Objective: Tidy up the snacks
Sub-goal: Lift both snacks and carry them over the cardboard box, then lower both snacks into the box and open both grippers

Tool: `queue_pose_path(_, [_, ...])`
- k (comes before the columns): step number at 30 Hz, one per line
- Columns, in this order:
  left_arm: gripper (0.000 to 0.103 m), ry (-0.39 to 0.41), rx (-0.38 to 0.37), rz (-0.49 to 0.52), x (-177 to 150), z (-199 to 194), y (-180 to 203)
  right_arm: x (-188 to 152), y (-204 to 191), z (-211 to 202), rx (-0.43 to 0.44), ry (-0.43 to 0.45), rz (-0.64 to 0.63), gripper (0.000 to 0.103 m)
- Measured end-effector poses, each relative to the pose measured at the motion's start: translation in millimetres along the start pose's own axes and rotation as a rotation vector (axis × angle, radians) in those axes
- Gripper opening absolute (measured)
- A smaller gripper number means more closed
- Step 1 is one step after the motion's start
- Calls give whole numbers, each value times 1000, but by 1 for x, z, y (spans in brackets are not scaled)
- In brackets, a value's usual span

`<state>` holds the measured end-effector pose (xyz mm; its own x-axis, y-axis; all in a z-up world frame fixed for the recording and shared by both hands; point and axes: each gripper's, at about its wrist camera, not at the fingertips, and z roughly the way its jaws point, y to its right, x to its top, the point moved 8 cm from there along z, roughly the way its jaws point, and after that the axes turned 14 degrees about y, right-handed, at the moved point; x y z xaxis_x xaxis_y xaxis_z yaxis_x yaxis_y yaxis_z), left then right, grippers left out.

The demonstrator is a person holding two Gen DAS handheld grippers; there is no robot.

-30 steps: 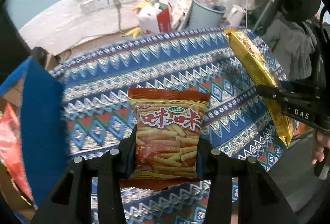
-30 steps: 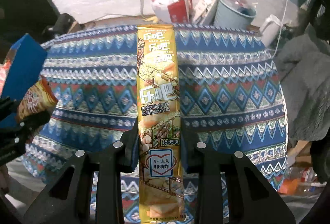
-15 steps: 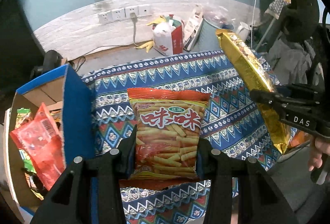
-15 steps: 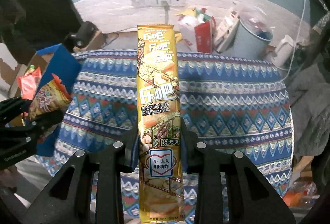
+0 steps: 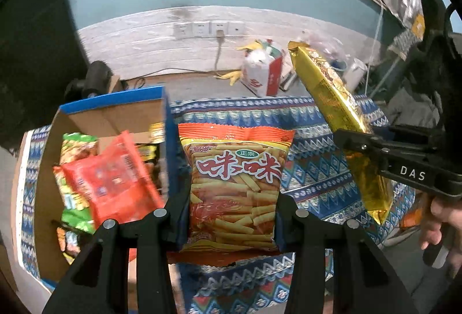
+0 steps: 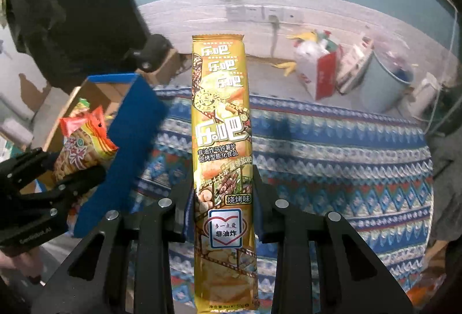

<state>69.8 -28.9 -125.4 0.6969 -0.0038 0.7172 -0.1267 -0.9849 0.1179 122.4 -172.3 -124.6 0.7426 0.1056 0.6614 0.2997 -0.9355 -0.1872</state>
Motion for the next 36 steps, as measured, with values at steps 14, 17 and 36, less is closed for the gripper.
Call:
queue_pose_path(14, [46,44,95,-138,-11,-30,-101,25,-102,45,128,-16,-7,30])
queue_pose_path(17, [46,43,112,-170,-15,-33,-119,29,-121,54,146,-21,-13,30])
queue_pose_path(36, [46,18,226,-243,-36,-34,-197,15,-204,97,220,-93,-32,30])
